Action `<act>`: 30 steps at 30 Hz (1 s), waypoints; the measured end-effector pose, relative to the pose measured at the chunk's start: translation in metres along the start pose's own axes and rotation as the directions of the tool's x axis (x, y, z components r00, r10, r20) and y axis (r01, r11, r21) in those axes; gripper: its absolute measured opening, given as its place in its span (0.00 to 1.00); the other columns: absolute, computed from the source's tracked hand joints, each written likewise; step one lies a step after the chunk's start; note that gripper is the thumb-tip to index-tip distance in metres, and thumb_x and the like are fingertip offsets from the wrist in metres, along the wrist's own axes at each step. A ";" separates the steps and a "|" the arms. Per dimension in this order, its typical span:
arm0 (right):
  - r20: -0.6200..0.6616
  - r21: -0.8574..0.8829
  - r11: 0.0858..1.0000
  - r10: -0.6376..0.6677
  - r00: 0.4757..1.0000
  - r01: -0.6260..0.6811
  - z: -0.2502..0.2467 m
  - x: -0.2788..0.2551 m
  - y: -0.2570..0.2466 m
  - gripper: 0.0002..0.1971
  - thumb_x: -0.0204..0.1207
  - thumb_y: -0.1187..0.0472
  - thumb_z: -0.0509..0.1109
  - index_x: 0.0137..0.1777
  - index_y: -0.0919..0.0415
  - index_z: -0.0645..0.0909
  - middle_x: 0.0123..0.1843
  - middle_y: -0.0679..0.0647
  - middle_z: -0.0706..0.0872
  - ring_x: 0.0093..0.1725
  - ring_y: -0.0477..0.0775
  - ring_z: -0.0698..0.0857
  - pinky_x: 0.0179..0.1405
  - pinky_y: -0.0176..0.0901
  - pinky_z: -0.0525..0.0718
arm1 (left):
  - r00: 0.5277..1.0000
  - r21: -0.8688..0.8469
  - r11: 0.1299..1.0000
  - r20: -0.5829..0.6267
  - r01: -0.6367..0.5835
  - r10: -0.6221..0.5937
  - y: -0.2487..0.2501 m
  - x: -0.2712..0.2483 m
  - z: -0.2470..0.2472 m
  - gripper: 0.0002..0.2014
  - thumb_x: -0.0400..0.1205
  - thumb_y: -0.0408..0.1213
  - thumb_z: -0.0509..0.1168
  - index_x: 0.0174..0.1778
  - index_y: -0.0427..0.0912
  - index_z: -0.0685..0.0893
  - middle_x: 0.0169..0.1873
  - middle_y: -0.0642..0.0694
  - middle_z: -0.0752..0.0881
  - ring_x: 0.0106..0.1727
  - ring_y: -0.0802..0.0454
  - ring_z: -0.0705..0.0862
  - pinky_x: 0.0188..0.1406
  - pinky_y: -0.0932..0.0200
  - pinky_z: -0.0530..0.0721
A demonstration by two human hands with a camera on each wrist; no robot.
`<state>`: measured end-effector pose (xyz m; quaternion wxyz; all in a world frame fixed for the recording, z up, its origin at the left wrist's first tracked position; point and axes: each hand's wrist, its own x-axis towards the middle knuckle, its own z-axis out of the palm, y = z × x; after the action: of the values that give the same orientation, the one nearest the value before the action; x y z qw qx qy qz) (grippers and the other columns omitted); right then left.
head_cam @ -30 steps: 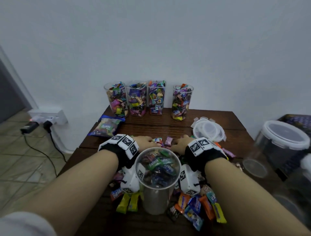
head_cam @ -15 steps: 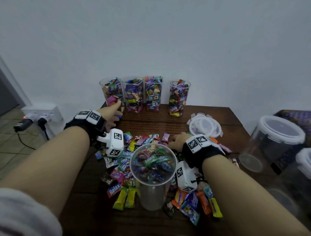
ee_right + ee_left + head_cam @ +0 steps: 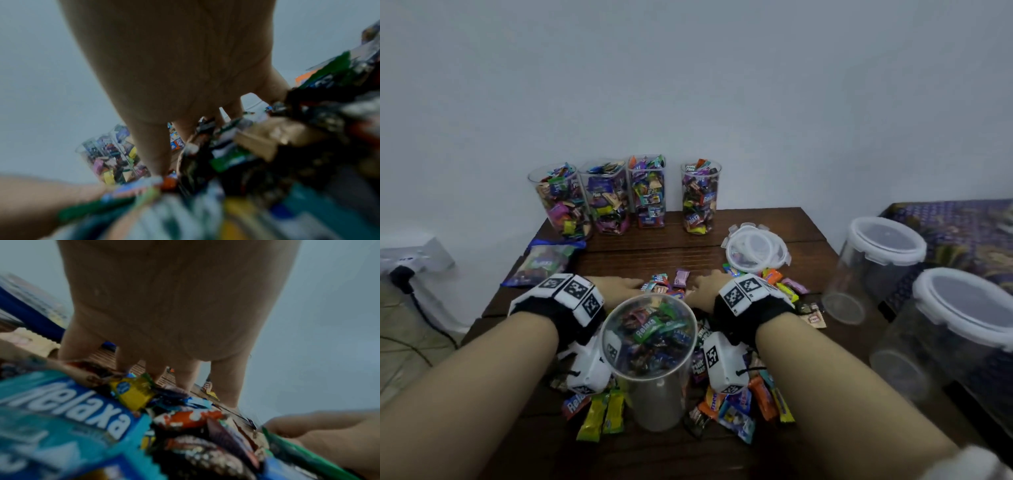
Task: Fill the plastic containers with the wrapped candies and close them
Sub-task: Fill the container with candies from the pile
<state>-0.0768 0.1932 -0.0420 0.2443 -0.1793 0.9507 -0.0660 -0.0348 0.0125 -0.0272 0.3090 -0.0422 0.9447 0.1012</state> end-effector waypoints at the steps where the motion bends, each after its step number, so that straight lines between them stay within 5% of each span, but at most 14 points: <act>1: -0.014 0.049 0.999 -0.020 1.000 0.021 -0.005 -0.005 0.002 0.25 0.80 0.45 0.62 0.71 0.60 0.75 0.70 0.59 0.78 0.68 0.62 0.77 0.63 0.49 0.76 | 0.998 0.054 0.998 0.048 -0.038 0.035 0.000 -0.004 -0.001 0.53 0.68 0.69 0.57 0.83 0.40 0.50 0.83 0.39 0.55 0.83 0.44 0.57 0.78 0.58 0.57; 3: -0.100 0.110 0.994 0.001 0.995 0.011 -0.019 -0.010 0.009 0.24 0.80 0.46 0.63 0.69 0.61 0.76 0.66 0.59 0.81 0.65 0.61 0.79 0.60 0.46 0.77 | 0.998 0.018 0.999 0.055 -0.039 0.038 -0.003 -0.005 0.000 0.58 0.59 0.72 0.51 0.84 0.44 0.50 0.83 0.43 0.56 0.82 0.46 0.59 0.77 0.59 0.57; 7: -0.392 0.049 0.993 0.114 0.913 -0.103 -0.053 -0.006 0.035 0.17 0.79 0.50 0.60 0.64 0.56 0.77 0.63 0.56 0.80 0.62 0.60 0.79 0.62 0.48 0.76 | 0.998 -0.044 0.998 -0.045 -0.045 0.043 -0.005 -0.002 0.006 0.35 0.82 0.61 0.57 0.82 0.51 0.58 0.80 0.46 0.65 0.78 0.47 0.66 0.73 0.61 0.62; 11: -0.315 0.064 0.967 0.254 0.914 -0.247 -0.073 0.011 0.054 0.31 0.76 0.46 0.67 0.77 0.56 0.65 0.74 0.63 0.68 0.72 0.67 0.70 0.69 0.58 0.72 | 1.000 0.018 0.999 0.012 -0.026 0.026 -0.004 0.001 0.002 0.55 0.59 0.77 0.54 0.83 0.55 0.55 0.82 0.43 0.60 0.81 0.44 0.62 0.78 0.52 0.61; 16: -0.232 0.014 0.947 0.316 0.920 -0.322 -0.074 0.040 0.079 0.46 0.64 0.38 0.76 0.78 0.55 0.60 0.73 0.63 0.69 0.71 0.67 0.72 0.66 0.59 0.72 | 0.998 0.088 0.994 0.002 0.066 -0.066 0.000 0.011 -0.003 0.36 0.82 0.62 0.54 0.84 0.54 0.52 0.83 0.44 0.58 0.81 0.45 0.61 0.74 0.57 0.63; 21: -0.218 0.014 0.956 0.288 0.933 -0.292 -0.068 0.051 0.086 0.44 0.61 0.43 0.77 0.77 0.47 0.63 0.73 0.56 0.71 0.71 0.61 0.73 0.60 0.48 0.72 | 0.998 0.087 0.994 -0.001 0.067 -0.067 0.007 0.011 -0.007 0.36 0.82 0.62 0.57 0.84 0.55 0.54 0.81 0.47 0.64 0.78 0.46 0.66 0.65 0.62 0.68; 25: -0.239 -0.045 0.935 0.332 0.912 -0.352 -0.072 0.058 0.091 0.54 0.46 0.37 0.79 0.74 0.55 0.64 0.67 0.62 0.71 0.66 0.65 0.73 0.60 0.55 0.76 | 0.999 0.096 0.994 -0.010 0.053 -0.052 0.010 0.012 -0.007 0.36 0.82 0.61 0.57 0.83 0.54 0.54 0.80 0.46 0.65 0.77 0.46 0.68 0.59 0.63 0.68; 28: -0.208 0.023 0.937 0.346 0.915 -0.349 -0.080 0.054 0.100 0.51 0.53 0.39 0.82 0.75 0.55 0.66 0.65 0.62 0.72 0.62 0.64 0.75 0.50 0.50 0.75 | 0.998 0.098 0.993 -0.001 0.065 -0.065 0.010 0.012 -0.007 0.36 0.81 0.61 0.58 0.84 0.55 0.54 0.80 0.45 0.65 0.77 0.45 0.69 0.64 0.60 0.70; 30: -0.173 0.112 0.927 0.374 0.911 -0.359 -0.083 0.052 0.103 0.47 0.57 0.43 0.83 0.75 0.58 0.67 0.58 0.61 0.74 0.49 0.59 0.77 0.41 0.43 0.74 | 0.998 0.096 0.993 0.000 0.065 -0.065 0.011 0.011 -0.007 0.37 0.81 0.62 0.58 0.84 0.54 0.54 0.80 0.45 0.65 0.77 0.45 0.68 0.66 0.59 0.70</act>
<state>-0.1918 0.2721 -0.0147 0.1665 0.0191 0.9832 -0.0726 -0.0493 0.0214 -0.0264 0.3154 -0.0580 0.9461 0.0456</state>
